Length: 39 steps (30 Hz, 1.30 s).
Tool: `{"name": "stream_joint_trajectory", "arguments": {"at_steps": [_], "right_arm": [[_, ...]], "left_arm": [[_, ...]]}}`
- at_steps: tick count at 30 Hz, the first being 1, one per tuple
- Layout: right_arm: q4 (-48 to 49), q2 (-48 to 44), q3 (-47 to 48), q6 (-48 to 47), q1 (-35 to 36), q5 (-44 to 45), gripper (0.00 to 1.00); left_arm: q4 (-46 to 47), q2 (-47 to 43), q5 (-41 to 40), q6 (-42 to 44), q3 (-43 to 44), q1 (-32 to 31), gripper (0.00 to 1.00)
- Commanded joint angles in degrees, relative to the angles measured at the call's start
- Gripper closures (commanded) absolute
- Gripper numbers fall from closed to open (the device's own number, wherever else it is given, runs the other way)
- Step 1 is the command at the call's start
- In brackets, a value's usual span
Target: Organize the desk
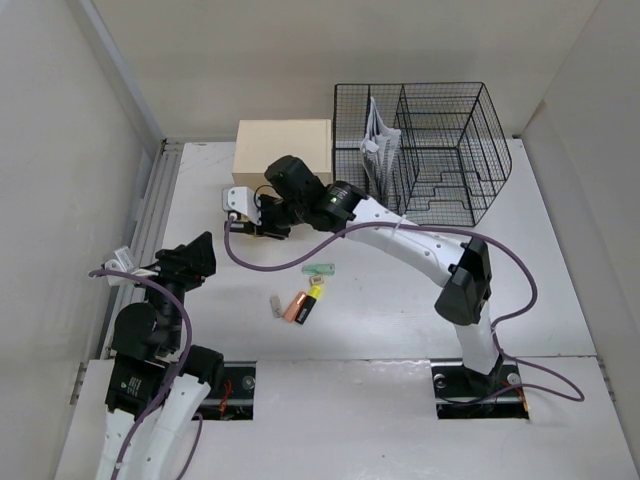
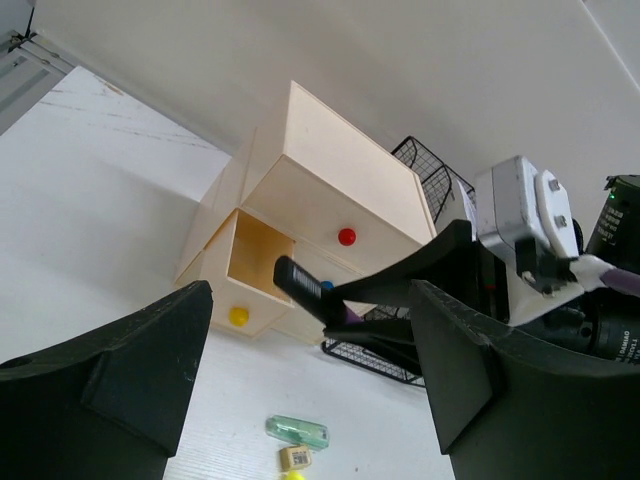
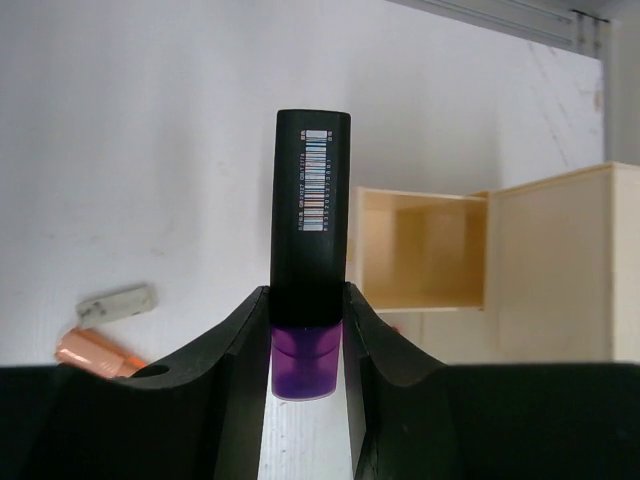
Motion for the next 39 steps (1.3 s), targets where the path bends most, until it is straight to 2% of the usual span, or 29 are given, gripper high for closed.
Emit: {"name": "stream_joint_trajectory", "arguments": {"at_steps": [1,4,7,14,18,23,30,39], "right_arm": [[8.2,0.3,2.1,2.6,0.4,7.0,1.00],[9.7,3.3,5.7,2.7,0.4,10.8,1.00],[9.7,6.7,10.2,0.0,-0.1,10.8,1.00],[10.4,10.4,12.6,-5.8,-2.5,5.5,1.00],[11.7,11.0,12.0,-6.3,-5.4,-2.8,1.00],[12.4,12.3,12.7,-7.5,-7.2,-7.9,1.00],[11.9,14.1,13.8,-8.0,-7.8,-11.3,1.00],[11.3,15.1,13.8,-8.0,-7.8,-11.3,1.00]], "left_arm": [[2.1,-0.1,0.2,0.5,-0.2,-0.3,0.23],[2.1,-0.1,0.2,0.5,-0.2,-0.3,0.23],[2.1,-0.1,0.2,0.5,-0.2,-0.3,0.23],[1.5,0.5,-0.5,0.5,-0.2,-0.3,0.23],[1.0,0.5,-1.0,0.0,-0.2,-0.3,0.23],[0.5,0.0,-1.0,0.0,-0.2,-0.3,0.23],[-0.2,-0.6,-1.5,-0.5,-0.2,-0.3,0.23],[-0.2,-0.6,-2.0,-0.5,-0.2,-0.3,0.23]]}}
